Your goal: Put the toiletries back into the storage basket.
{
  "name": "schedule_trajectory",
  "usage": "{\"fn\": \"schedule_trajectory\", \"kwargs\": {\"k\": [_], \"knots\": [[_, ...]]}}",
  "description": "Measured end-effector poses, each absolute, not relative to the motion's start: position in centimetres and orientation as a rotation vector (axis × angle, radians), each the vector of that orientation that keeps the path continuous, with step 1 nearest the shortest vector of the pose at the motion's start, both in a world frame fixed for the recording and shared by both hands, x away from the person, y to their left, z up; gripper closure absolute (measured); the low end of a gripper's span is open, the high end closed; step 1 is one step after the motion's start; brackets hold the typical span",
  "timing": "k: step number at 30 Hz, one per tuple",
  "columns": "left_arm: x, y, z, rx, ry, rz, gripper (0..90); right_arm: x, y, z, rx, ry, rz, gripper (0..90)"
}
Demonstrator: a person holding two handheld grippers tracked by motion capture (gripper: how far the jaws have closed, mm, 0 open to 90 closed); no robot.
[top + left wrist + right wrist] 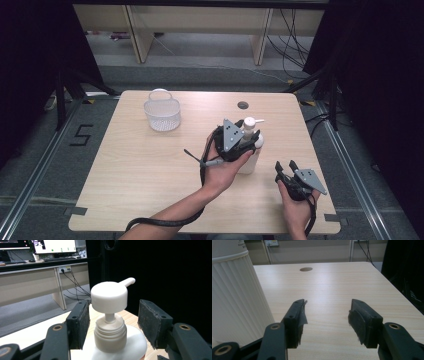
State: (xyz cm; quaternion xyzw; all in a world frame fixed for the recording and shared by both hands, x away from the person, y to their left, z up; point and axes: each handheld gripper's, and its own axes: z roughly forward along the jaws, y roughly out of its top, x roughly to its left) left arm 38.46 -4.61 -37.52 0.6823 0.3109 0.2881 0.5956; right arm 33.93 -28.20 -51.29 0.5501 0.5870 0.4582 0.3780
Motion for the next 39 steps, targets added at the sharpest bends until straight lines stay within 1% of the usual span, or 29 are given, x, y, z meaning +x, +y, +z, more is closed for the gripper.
{"fn": "schedule_trajectory", "kwargs": {"k": [4, 11, 21, 22, 25, 39], "knots": [[38.7, -4.8, -37.3, 1.581, 0.730, 0.678, 42.0, 33.9, -27.9, -51.3, 1.450, 1.487, 1.198, 46.5], [39.0, -5.1, -37.1, 1.585, 0.741, 0.691, 42.4, 34.1, -28.1, -51.4, 1.413, 1.498, 1.209, 46.5], [39.3, -5.4, -37.1, 1.588, 0.759, 0.695, 45.4, 34.1, -28.1, -51.4, 1.407, 1.497, 1.191, 46.4], [39.3, -5.4, -37.1, 1.589, 0.759, 0.694, 46.0, 33.9, -27.8, -51.3, 1.458, 1.484, 1.211, 46.4], [39.3, -5.5, -37.1, 1.584, 0.751, 0.694, 47.9, 33.9, -27.9, -51.3, 1.457, 1.498, 1.190, 46.3], [39.5, -5.6, -36.9, 1.577, 0.762, 0.695, 50.3, 34.1, -28.2, -51.3, 1.408, 1.512, 1.165, 46.3]]}}
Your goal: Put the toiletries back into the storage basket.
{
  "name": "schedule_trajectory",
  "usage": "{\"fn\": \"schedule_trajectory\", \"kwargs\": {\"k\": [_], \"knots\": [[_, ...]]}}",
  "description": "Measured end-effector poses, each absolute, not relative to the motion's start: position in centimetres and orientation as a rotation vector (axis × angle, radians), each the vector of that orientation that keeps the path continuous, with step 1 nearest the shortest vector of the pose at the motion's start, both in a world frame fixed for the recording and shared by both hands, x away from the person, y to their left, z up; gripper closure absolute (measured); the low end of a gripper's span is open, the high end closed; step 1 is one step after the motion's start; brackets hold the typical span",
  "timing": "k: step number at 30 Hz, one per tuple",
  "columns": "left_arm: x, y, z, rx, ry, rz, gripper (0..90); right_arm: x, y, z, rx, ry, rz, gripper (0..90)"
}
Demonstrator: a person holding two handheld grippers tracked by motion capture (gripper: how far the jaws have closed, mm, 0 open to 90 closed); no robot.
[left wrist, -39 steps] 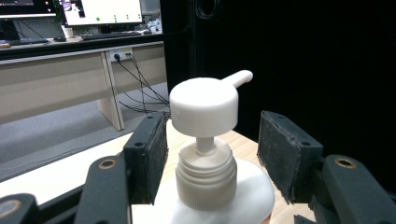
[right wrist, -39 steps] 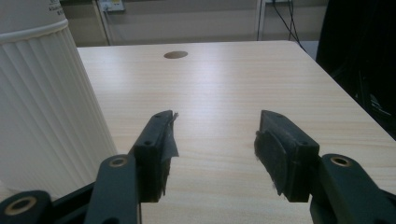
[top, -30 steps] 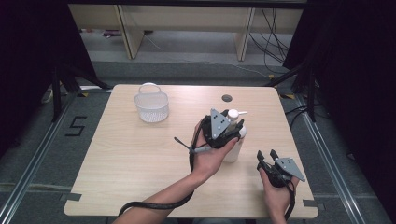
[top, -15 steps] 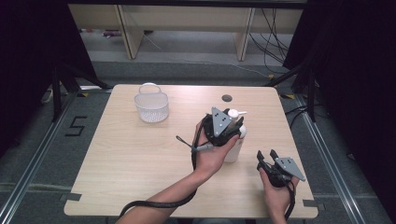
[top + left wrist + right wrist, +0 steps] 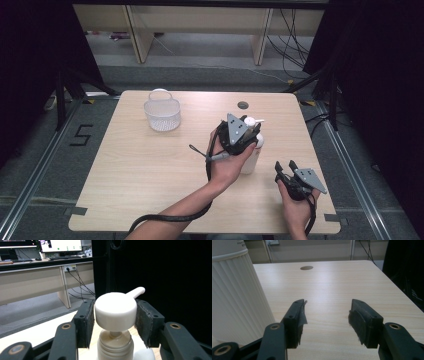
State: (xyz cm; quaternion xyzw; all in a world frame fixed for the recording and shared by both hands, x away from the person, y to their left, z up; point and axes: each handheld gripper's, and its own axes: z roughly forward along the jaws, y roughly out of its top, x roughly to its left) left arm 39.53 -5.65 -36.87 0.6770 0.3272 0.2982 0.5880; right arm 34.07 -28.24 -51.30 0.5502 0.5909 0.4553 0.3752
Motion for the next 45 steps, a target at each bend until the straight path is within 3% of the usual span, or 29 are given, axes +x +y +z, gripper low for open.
{"fn": "schedule_trajectory", "kwargs": {"k": [17, 45], "knots": [[39.6, -5.7, -36.7, 1.584, 0.771, 0.701, 57.4, 34.1, -28.1, -51.4, 1.429, 1.506, 1.200, 46.0], [39.7, -3.8, -35.7, 1.588, 0.756, 0.675, 58.5, 34.1, -28.1, -51.3, 1.437, 1.522, 1.179, 45.8]]}}
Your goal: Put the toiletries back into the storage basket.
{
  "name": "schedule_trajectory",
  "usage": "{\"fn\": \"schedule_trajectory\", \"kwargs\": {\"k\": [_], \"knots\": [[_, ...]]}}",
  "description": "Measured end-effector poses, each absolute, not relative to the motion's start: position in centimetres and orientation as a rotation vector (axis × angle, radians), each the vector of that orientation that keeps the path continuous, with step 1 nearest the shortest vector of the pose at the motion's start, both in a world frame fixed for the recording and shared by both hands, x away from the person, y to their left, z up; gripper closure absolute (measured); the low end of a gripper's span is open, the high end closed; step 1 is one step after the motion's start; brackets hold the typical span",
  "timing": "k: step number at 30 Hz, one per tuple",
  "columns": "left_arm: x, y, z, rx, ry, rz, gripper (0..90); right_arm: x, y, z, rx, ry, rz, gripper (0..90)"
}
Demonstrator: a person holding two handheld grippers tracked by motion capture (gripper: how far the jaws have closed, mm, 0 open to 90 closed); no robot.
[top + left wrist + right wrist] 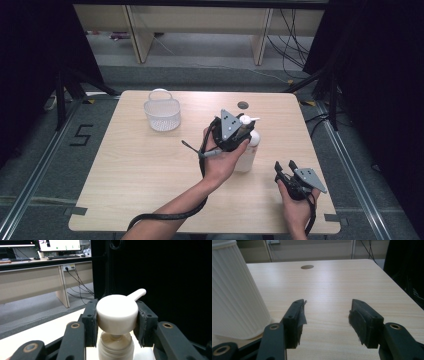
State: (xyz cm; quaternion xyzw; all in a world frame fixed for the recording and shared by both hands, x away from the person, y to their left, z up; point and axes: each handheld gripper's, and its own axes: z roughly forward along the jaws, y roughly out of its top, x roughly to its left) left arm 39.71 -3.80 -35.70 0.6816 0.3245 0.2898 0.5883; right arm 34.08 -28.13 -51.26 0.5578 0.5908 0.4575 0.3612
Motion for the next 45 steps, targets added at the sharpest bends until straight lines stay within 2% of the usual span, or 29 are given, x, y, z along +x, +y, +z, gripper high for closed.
{"fn": "schedule_trajectory", "kwargs": {"k": [7, 31, 45], "knots": [[39.7, -2.4, -34.8, 1.578, 0.759, 0.681, 58.5, 34.0, -27.9, -51.2, 1.471, 1.512, 1.192, 45.7], [40.1, 6.6, -34.0, 1.567, 0.832, 0.764, 58.5, 34.3, -28.1, -51.4, 1.410, 1.518, 1.188, 45.8], [40.6, 9.8, -33.4, 1.537, 0.878, 0.806, 58.6, 34.3, -28.0, -51.4, 1.425, 1.523, 1.201, 45.6]]}}
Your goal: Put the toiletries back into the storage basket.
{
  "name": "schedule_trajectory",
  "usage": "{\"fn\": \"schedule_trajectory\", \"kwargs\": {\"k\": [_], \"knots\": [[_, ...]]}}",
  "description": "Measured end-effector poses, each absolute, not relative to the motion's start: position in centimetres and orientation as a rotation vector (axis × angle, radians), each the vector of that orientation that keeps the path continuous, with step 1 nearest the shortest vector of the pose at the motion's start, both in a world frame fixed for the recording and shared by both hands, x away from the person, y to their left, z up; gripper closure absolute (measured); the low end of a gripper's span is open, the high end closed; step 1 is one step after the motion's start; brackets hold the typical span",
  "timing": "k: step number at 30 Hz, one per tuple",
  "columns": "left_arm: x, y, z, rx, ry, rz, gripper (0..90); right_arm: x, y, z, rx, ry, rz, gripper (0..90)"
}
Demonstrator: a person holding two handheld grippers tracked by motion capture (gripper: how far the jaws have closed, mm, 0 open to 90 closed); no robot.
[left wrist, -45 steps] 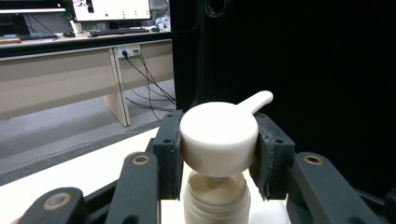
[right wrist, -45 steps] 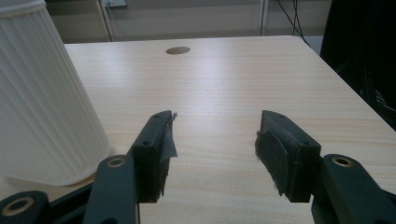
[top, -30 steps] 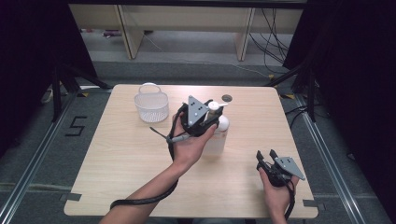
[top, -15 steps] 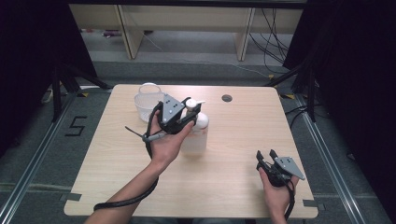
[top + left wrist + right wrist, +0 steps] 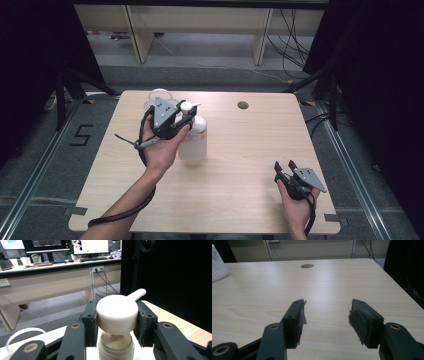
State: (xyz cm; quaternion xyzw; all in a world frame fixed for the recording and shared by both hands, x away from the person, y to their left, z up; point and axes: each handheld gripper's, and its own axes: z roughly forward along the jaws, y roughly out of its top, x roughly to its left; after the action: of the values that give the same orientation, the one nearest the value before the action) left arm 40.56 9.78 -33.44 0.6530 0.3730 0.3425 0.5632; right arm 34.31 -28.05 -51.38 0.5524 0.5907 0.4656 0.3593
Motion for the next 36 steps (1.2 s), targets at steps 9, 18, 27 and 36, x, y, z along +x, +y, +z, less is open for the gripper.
{"fn": "schedule_trajectory", "kwargs": {"k": [9, 18, 27, 36], "knots": [[41.0, 11.8, -33.3, 1.530, 0.901, 0.829, 58.6, 34.3, -28.1, -51.4, 1.414, 1.523, 1.197, 45.7], [41.3, 13.4, -33.0, 1.508, 0.926, 0.849, 58.6, 34.4, -28.0, -51.4, 1.419, 1.523, 1.207, 45.2], [41.6, 14.3, -32.6, 1.495, 0.936, 0.865, 58.6, 34.4, -27.9, -51.4, 1.417, 1.521, 1.207, 45.1], [42.0, 15.1, -32.4, 1.477, 0.954, 0.879, 58.6, 34.4, -28.0, -51.4, 1.424, 1.524, 1.209, 45.0]]}}
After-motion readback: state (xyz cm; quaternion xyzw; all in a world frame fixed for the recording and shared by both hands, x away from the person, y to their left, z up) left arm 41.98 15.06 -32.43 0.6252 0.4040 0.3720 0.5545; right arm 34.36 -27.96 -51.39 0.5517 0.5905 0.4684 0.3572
